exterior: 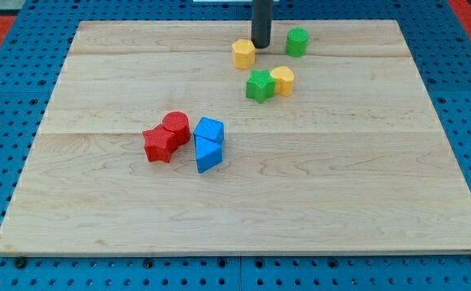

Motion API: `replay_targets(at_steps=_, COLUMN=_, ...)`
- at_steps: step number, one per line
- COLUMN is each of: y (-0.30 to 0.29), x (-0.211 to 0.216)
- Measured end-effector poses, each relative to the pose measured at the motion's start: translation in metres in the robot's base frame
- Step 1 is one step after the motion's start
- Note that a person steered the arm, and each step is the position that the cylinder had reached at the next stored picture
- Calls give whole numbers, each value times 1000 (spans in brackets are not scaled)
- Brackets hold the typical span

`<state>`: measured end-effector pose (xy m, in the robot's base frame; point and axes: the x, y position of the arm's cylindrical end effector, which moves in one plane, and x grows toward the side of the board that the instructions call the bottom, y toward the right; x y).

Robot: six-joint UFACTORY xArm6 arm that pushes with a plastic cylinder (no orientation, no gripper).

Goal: Push the heart towards the bottom right of the board

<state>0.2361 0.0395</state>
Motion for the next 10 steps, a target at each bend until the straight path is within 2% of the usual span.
replay_targets(at_steps=2, y=-33, x=-23)
replay_targets(at_steps=5, y=-45, x=-11)
replay_targets(at_steps=7, y=-97, x=-13)
replay_targets(at_steps=8, y=-62, x=61)
replay_targets(at_steps=9, y=0, x=77)
replay_targets(at_steps=10, y=22, x=103)
